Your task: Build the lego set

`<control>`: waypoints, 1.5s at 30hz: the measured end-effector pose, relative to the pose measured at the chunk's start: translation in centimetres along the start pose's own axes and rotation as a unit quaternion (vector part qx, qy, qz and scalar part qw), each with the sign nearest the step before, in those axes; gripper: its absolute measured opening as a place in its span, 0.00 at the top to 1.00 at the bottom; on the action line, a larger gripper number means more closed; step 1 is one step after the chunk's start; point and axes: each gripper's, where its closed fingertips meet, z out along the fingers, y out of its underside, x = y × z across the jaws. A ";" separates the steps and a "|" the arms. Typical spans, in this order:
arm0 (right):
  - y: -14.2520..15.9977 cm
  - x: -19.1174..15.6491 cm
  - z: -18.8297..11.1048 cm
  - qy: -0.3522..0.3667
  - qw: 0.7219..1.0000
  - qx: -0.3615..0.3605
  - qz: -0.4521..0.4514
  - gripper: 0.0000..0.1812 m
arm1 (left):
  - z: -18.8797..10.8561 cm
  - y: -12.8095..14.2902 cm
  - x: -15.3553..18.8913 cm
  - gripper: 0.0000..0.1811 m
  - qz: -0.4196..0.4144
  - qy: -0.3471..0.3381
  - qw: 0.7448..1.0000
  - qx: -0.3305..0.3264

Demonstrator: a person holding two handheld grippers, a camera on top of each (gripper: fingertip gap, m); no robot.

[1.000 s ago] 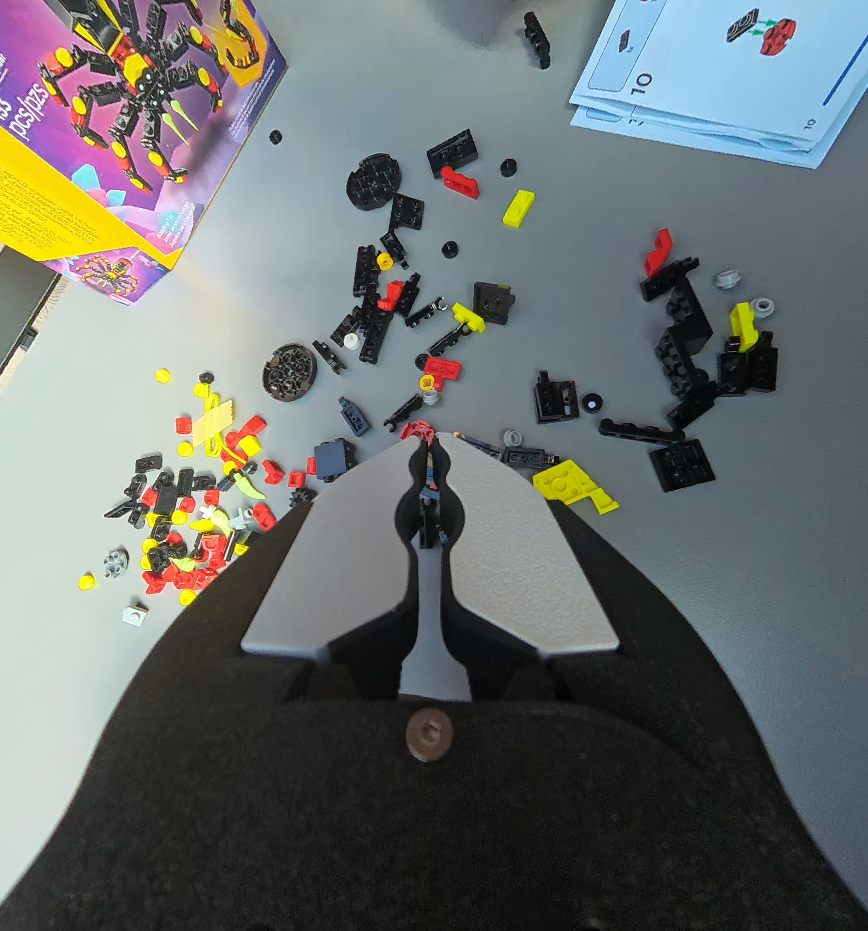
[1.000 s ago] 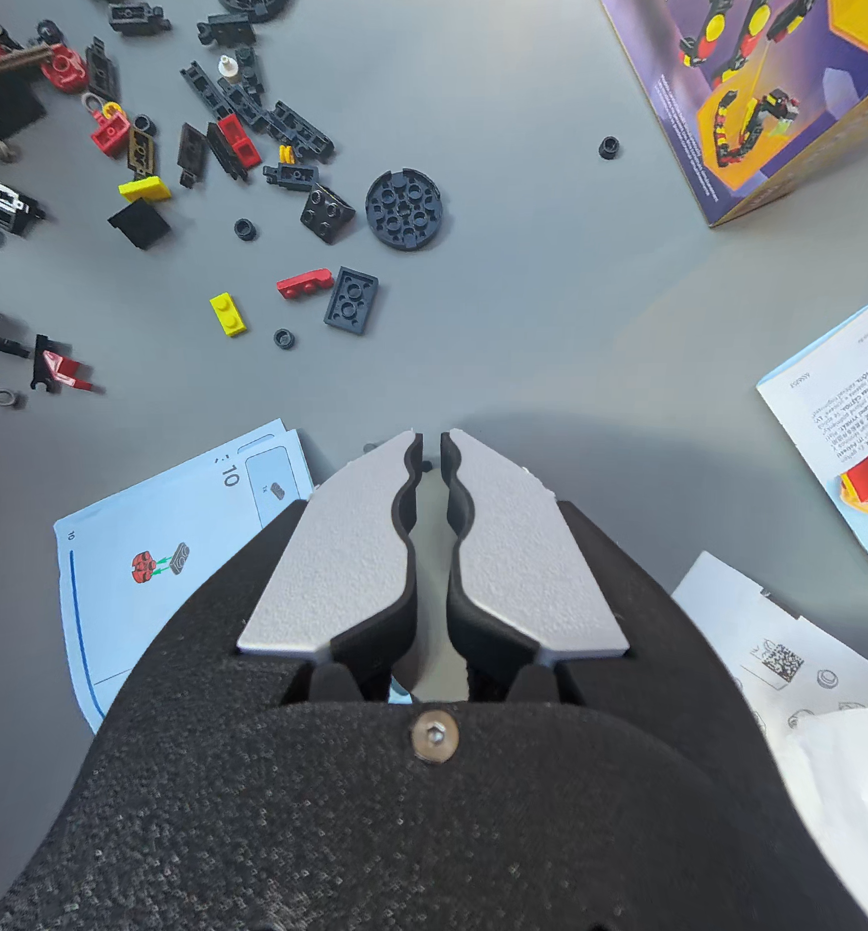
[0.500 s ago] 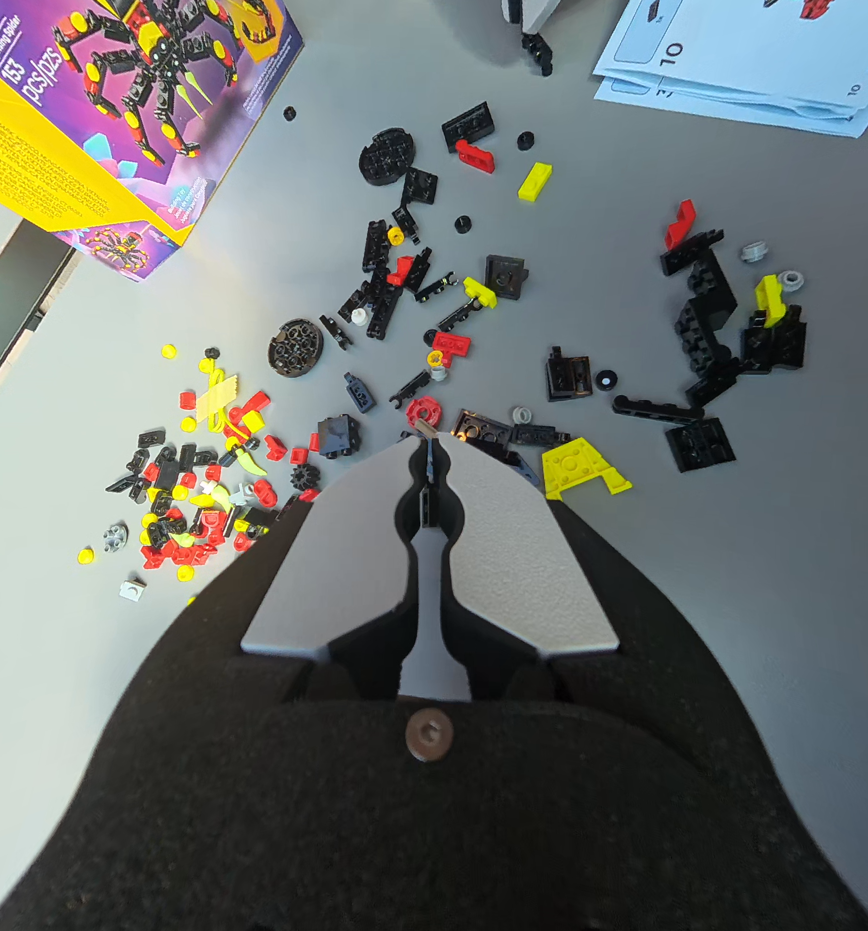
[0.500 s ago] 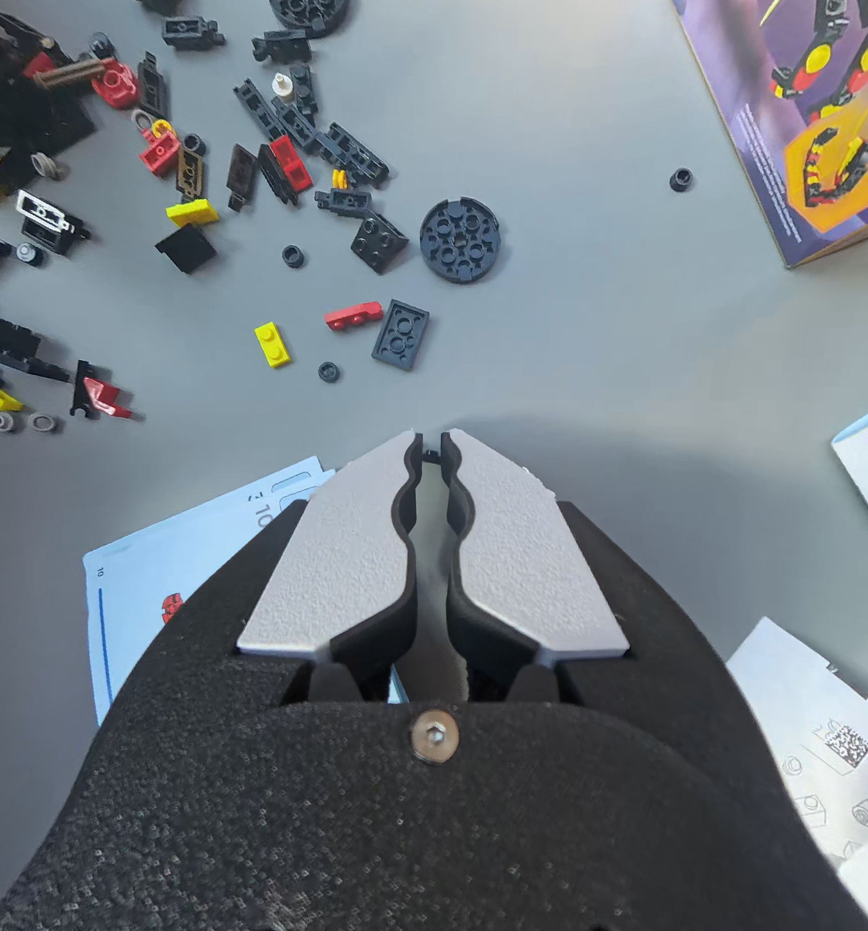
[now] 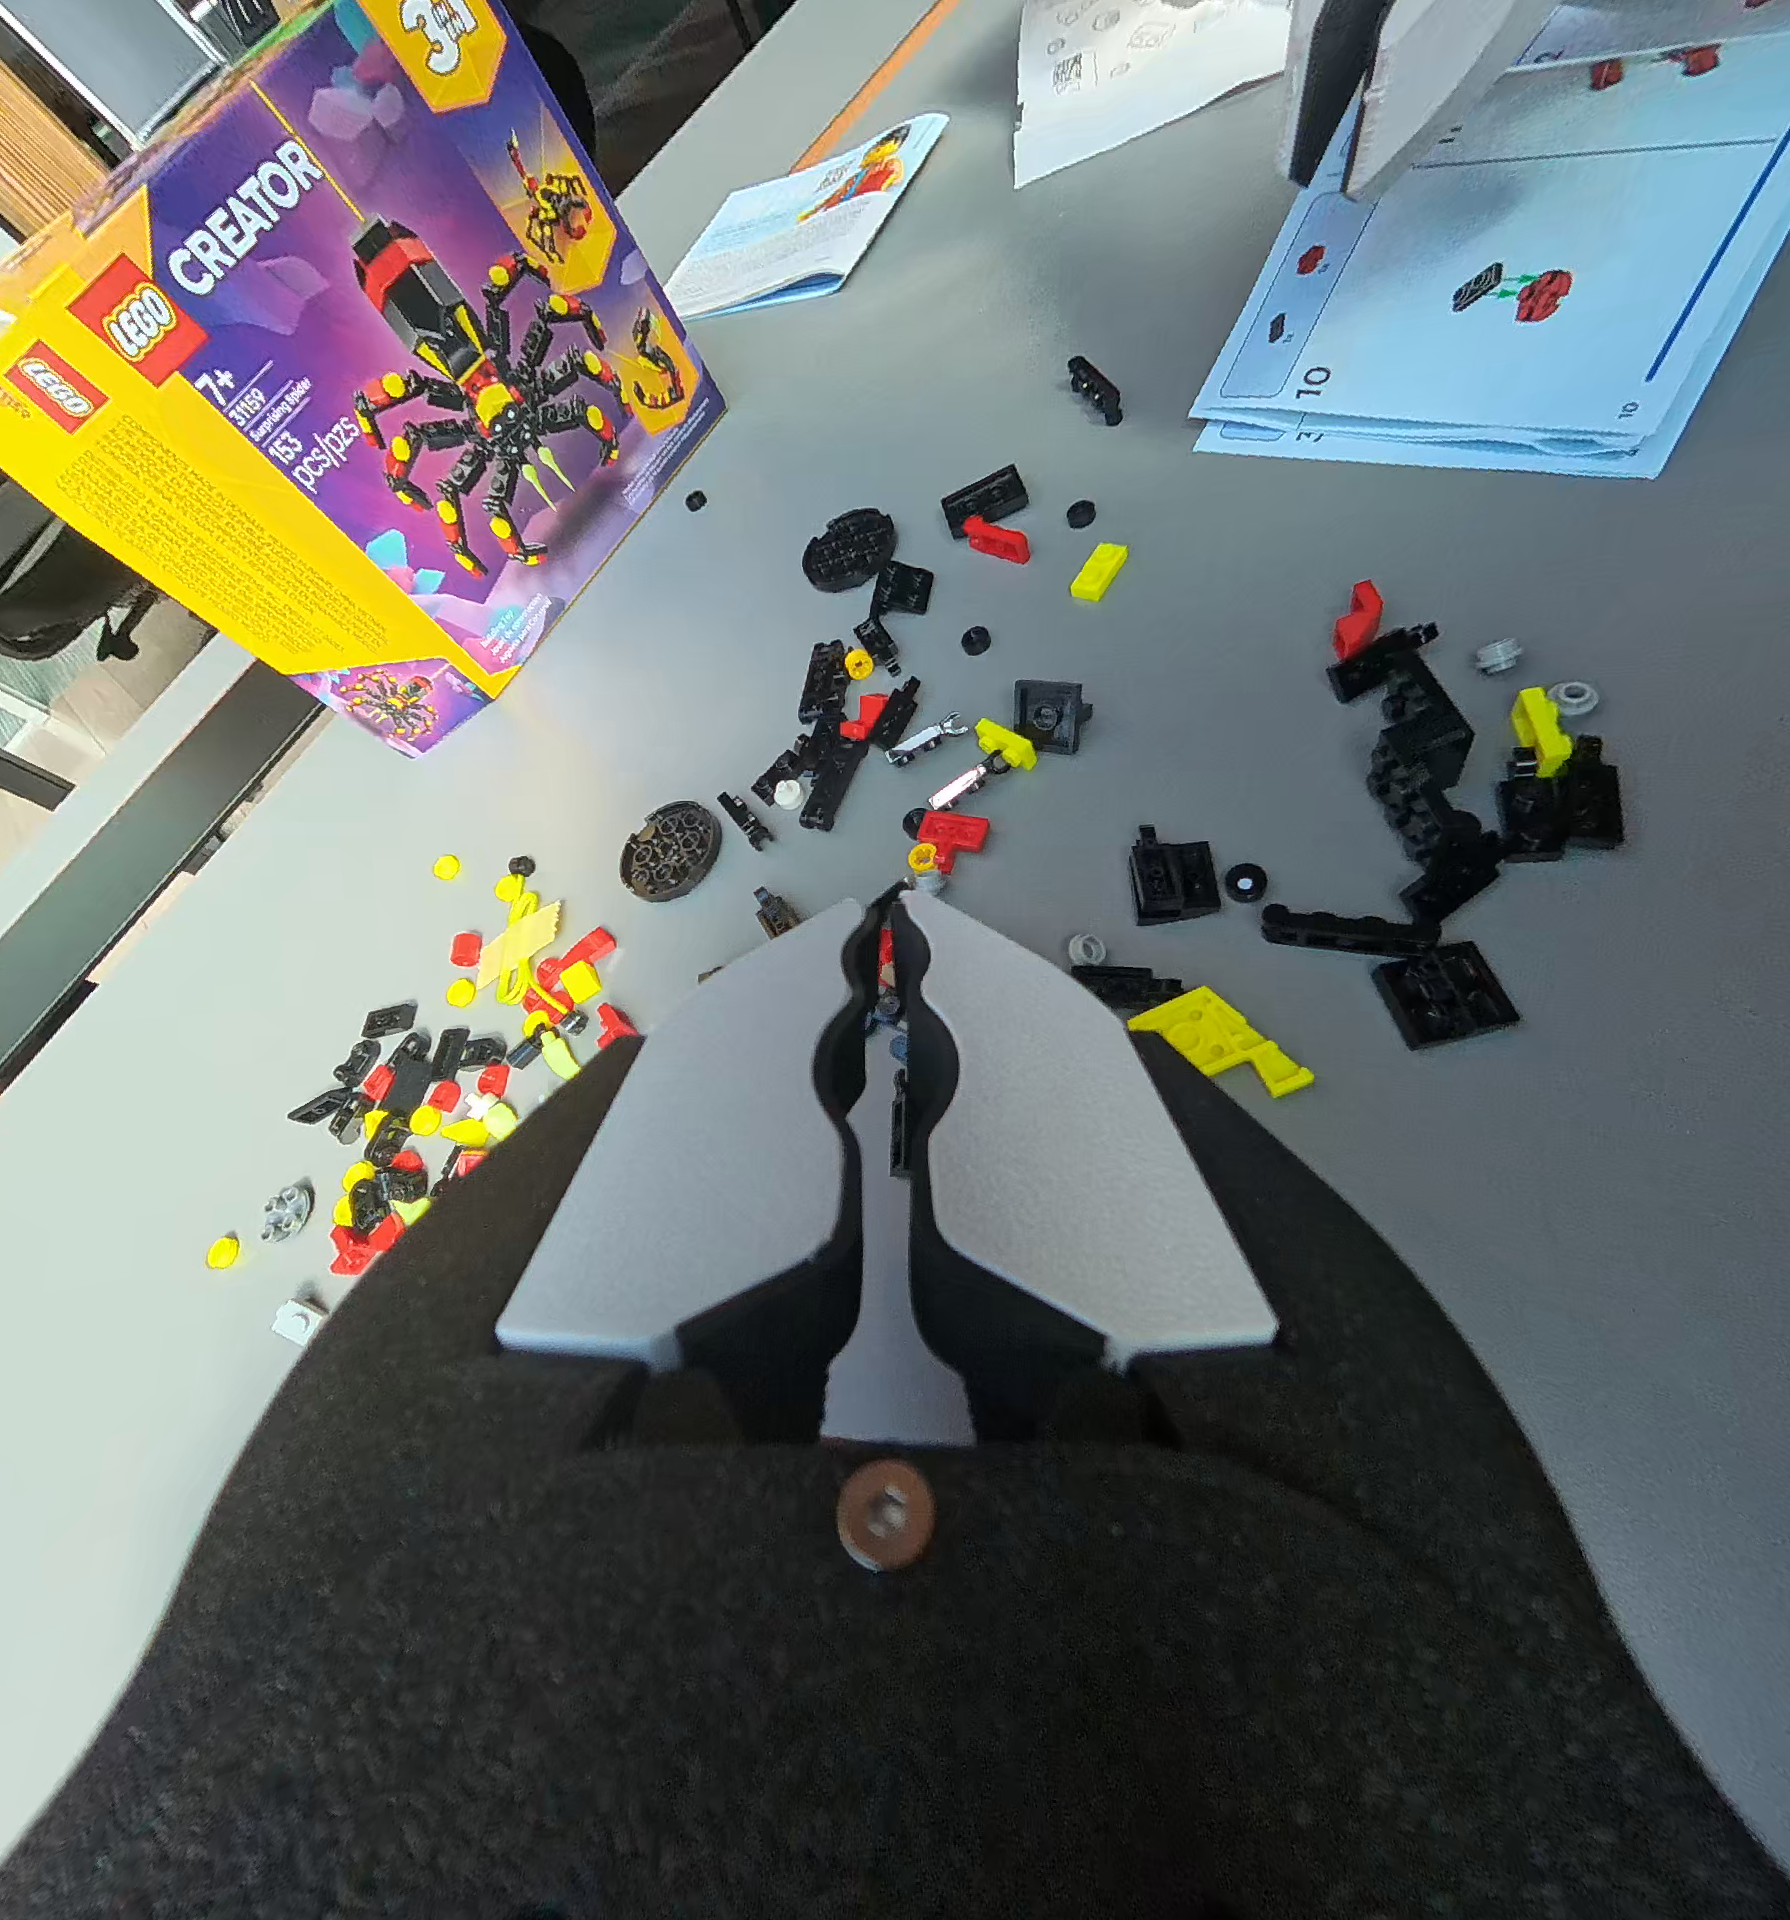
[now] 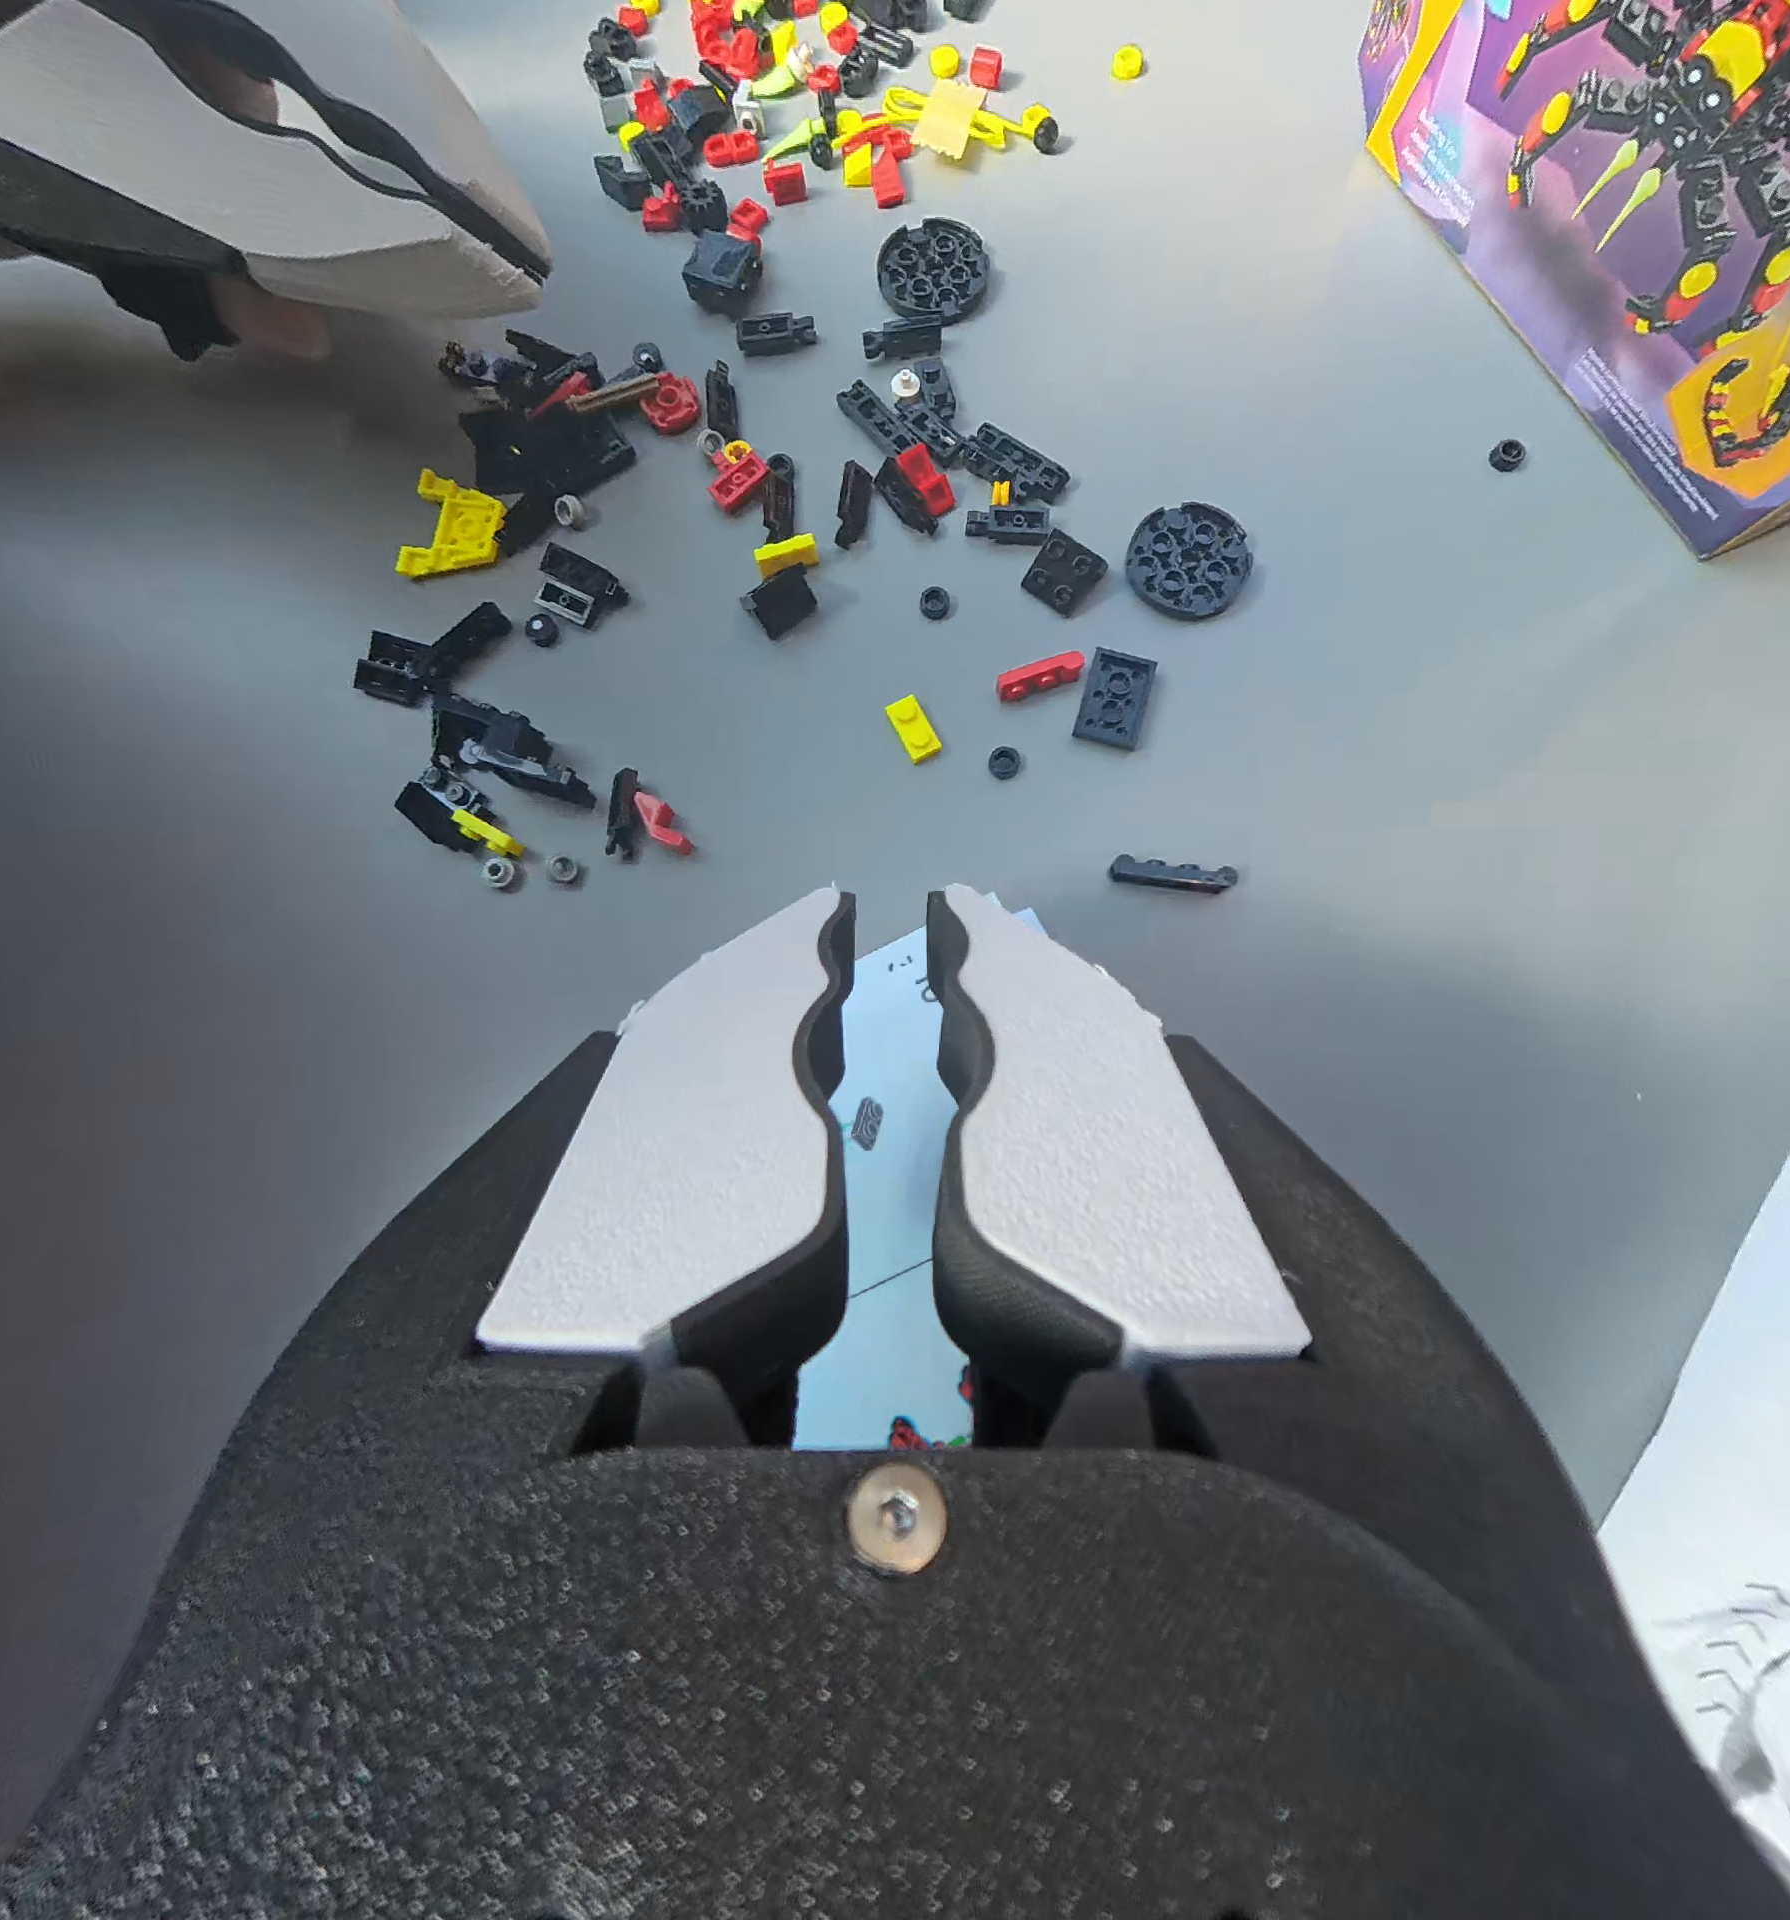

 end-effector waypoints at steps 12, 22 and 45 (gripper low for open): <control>0.4 -0.2 -0.5 0.028 0.996 0.056 0.056 0.93 | -0.2 0.7 -1.3 0.99 0.005 -0.047 0.999 0.014; 1.2 -0.6 0.1 0.028 0.998 0.026 0.040 0.93 | -0.1 0.9 -1.2 0.99 -0.009 -0.036 0.999 0.012; 0.9 -2.7 0.7 -0.011 0.999 0.030 0.037 0.93 | -0.2 0.6 -0.8 0.98 -0.003 -0.030 0.999 0.013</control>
